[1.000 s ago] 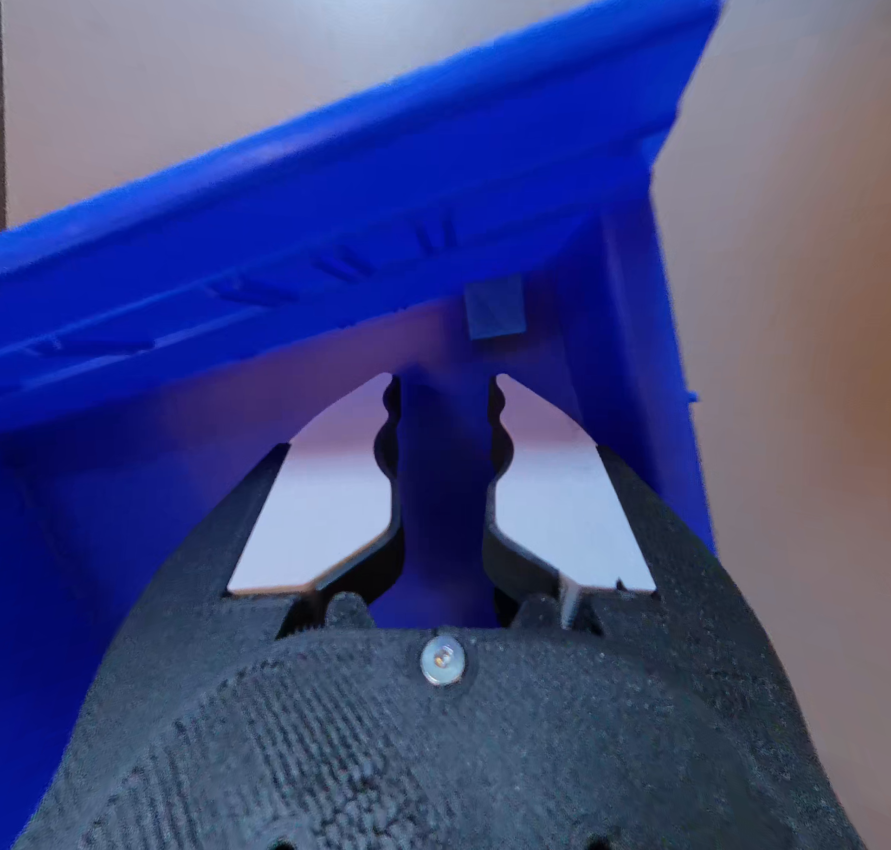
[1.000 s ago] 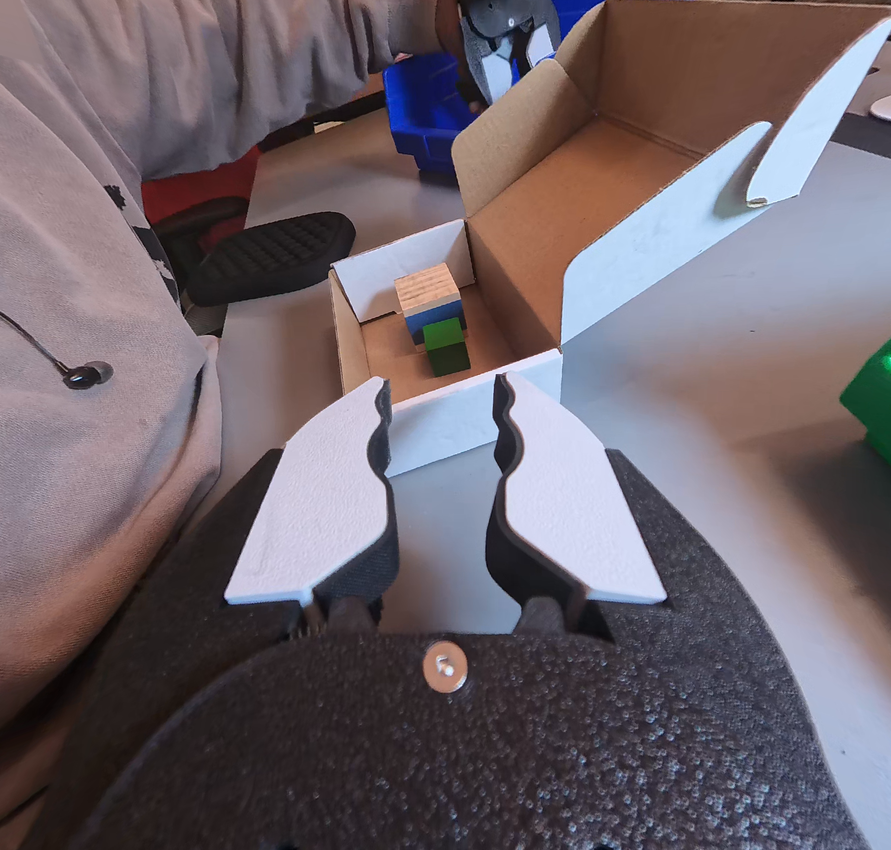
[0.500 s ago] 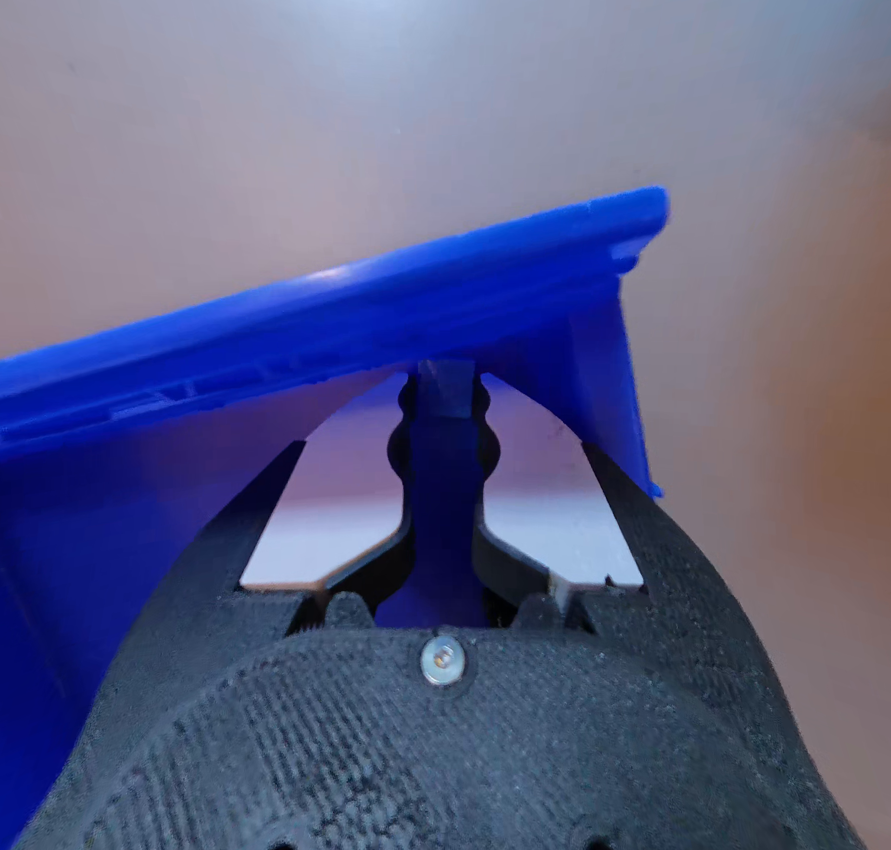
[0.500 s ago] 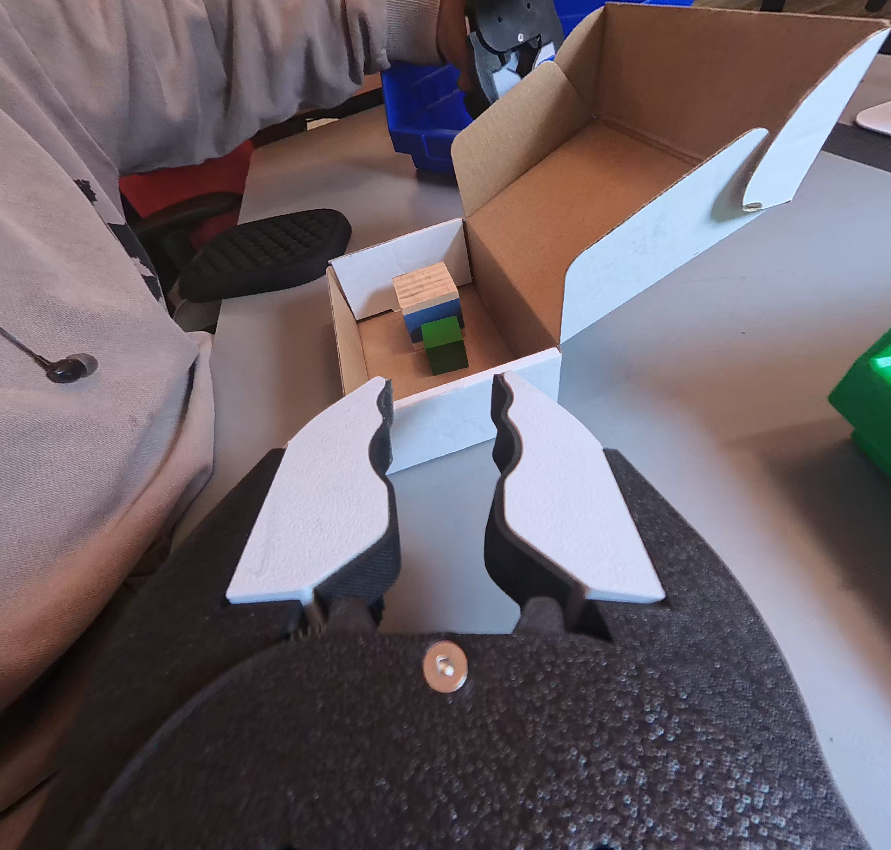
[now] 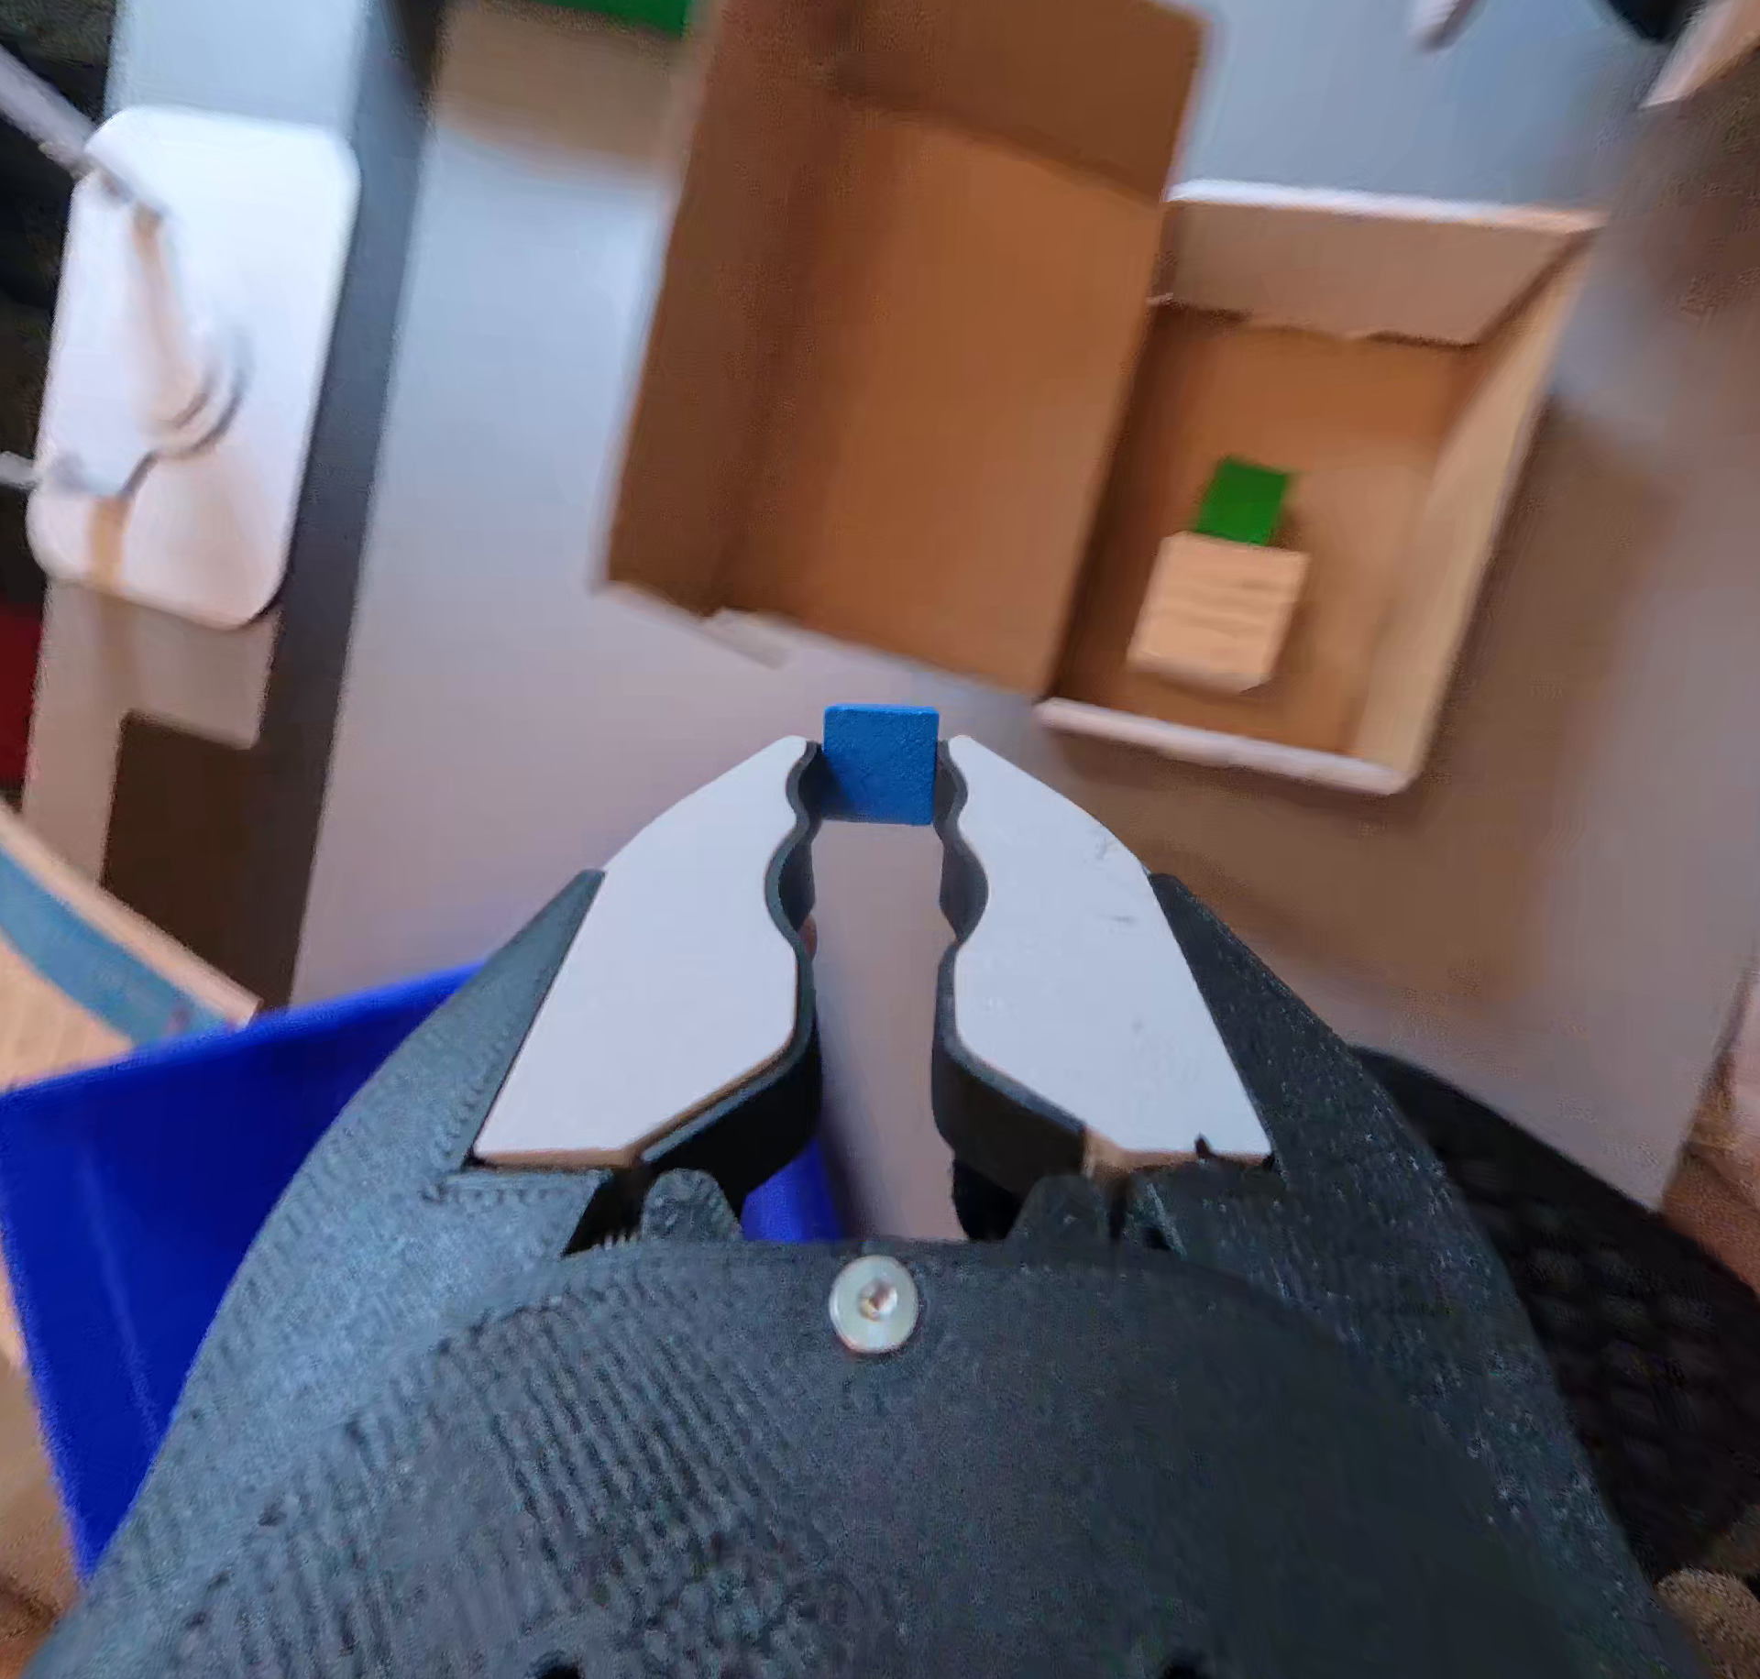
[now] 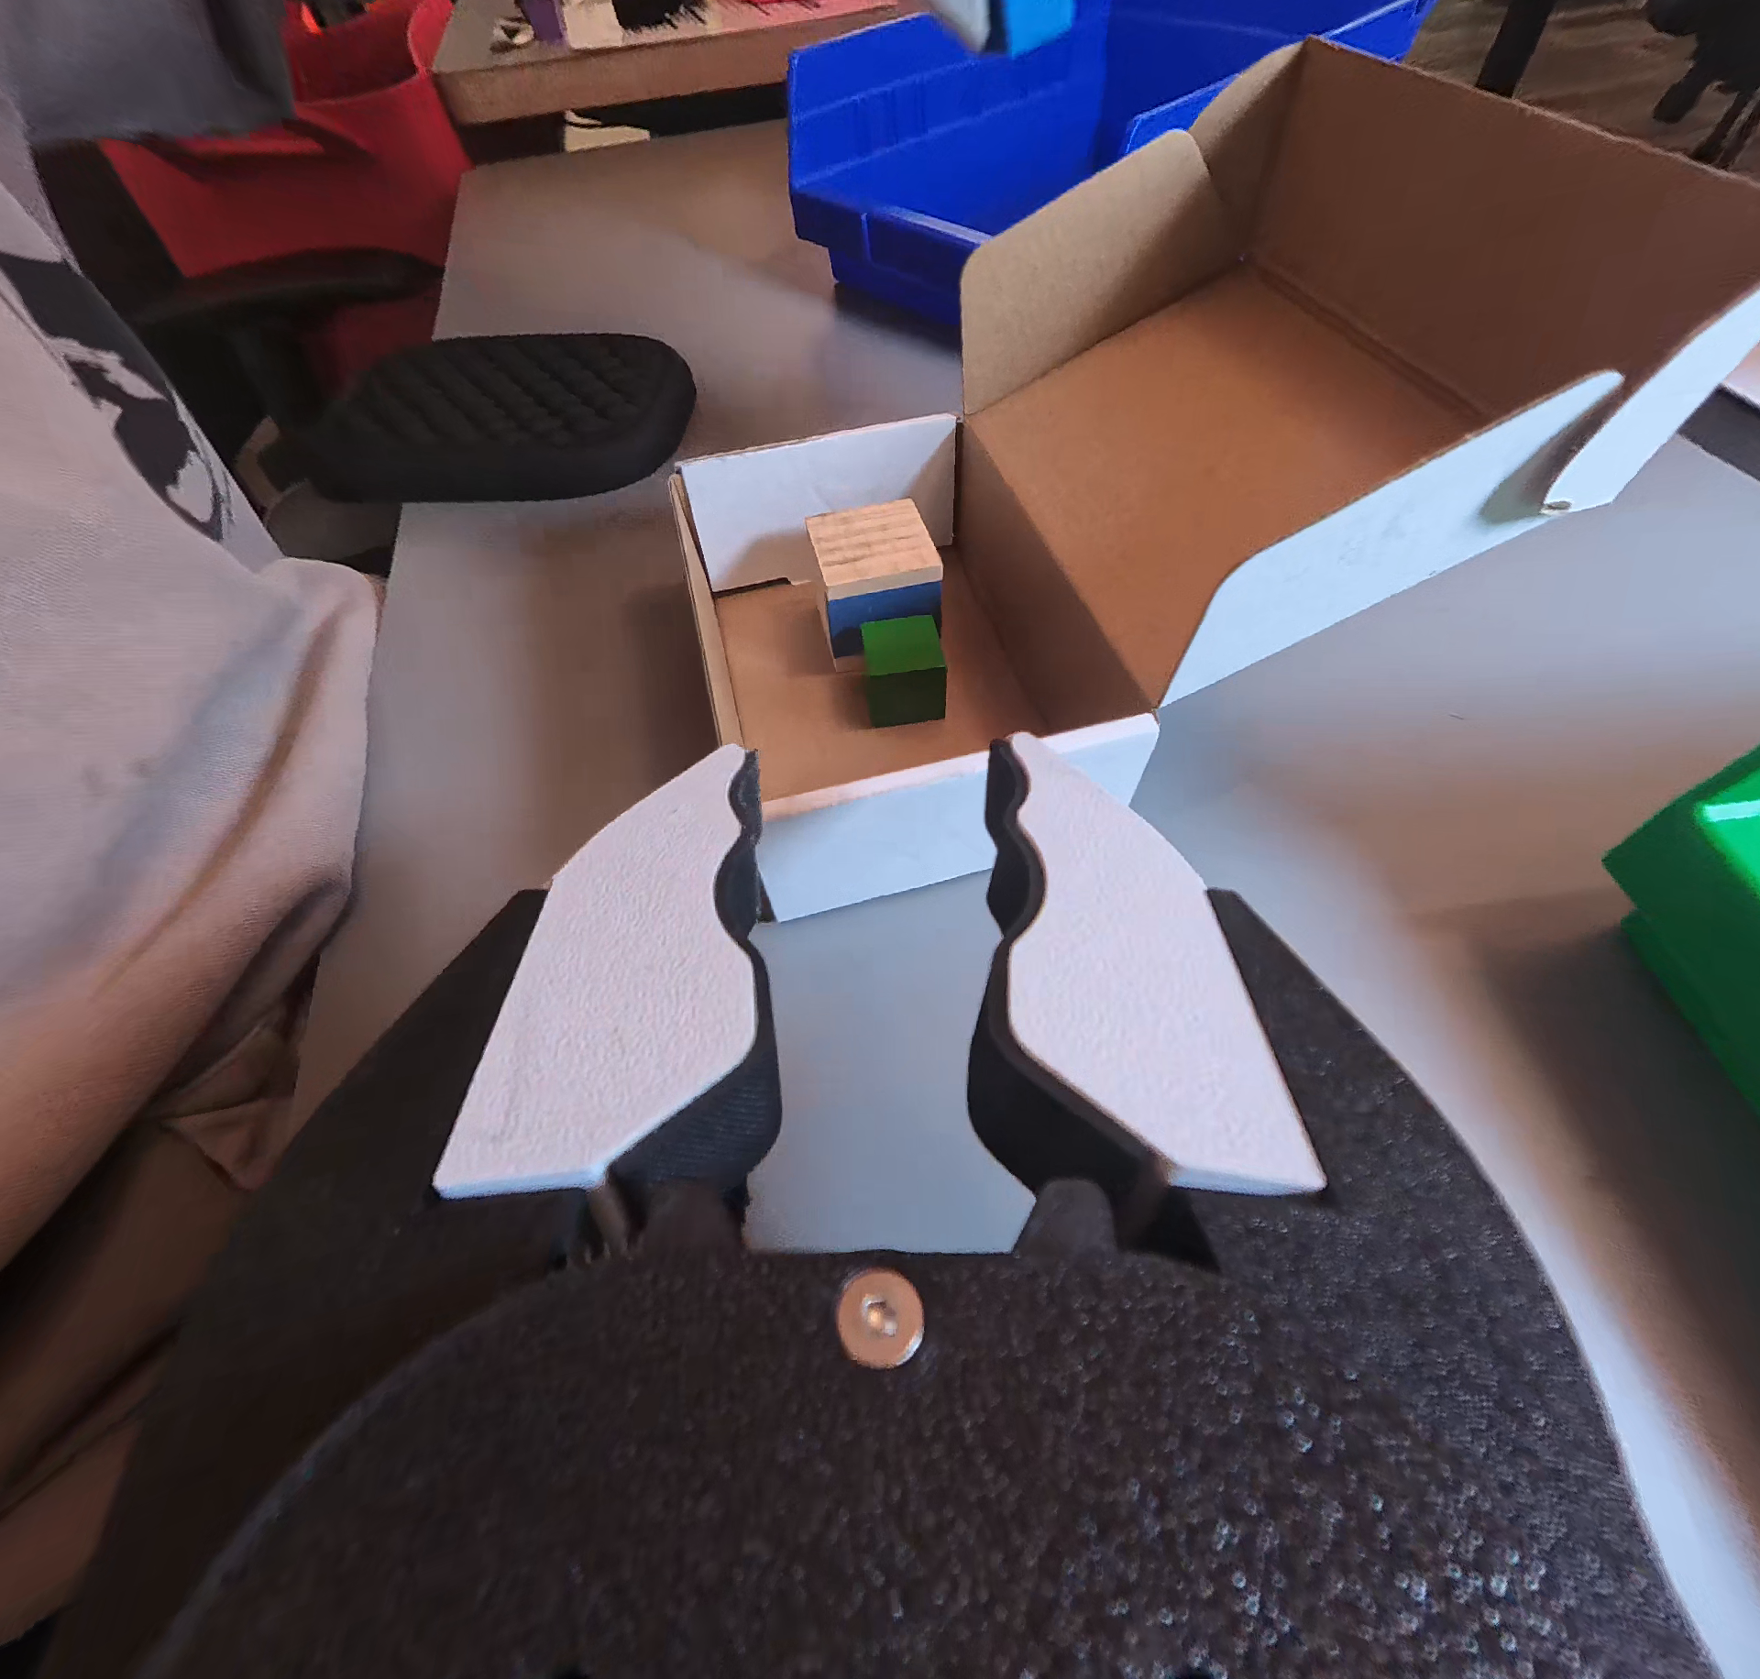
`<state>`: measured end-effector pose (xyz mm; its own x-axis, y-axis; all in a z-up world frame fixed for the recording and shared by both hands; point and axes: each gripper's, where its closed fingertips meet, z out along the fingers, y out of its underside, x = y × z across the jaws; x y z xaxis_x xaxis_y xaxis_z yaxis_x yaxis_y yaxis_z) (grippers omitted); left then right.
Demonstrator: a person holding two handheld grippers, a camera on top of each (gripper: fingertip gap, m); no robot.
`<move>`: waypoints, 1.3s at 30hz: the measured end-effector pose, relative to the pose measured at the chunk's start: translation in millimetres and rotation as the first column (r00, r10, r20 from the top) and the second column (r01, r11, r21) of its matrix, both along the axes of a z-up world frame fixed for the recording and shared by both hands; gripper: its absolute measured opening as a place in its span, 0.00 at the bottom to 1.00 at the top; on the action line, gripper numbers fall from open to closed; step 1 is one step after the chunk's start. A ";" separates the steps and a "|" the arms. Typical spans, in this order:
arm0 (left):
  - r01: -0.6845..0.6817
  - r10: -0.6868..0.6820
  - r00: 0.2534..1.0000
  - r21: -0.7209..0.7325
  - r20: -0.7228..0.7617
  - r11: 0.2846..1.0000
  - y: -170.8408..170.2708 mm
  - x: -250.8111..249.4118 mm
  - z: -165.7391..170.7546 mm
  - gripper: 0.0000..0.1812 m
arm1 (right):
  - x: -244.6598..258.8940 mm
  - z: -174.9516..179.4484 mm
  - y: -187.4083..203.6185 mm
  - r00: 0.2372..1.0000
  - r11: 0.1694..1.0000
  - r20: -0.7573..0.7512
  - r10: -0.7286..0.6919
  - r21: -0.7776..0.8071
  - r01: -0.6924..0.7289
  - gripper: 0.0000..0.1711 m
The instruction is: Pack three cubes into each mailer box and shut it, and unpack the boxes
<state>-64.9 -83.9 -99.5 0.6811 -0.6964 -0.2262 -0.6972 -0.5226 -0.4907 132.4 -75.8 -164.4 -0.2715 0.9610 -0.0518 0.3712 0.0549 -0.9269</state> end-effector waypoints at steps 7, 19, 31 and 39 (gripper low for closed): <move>0.215 -0.214 0.976 -0.168 0.026 0.962 -14.7 130.3 -69.1 0.12 | 2.0 3.2 -7.8 1.000 0.996 0.004 -0.011 0.088 0.010 0.28; 0.262 -0.287 0.956 -0.252 -0.067 0.932 4.2 150.3 -135.0 0.14 | 8.1 6.8 -2.3 1.000 0.996 -0.015 -0.024 0.087 0.025 0.27; -0.304 0.084 0.862 0.377 0.500 0.875 14.0 45.5 31.2 0.19 | -7.9 12.5 43.6 0.965 0.962 -0.005 -0.263 -0.073 0.262 0.23; -0.541 0.265 0.587 0.127 0.765 0.831 11.0 4.4 -22.2 0.22 | -51.7 32.0 73.9 0.913 0.894 0.077 -0.402 -0.181 0.409 0.21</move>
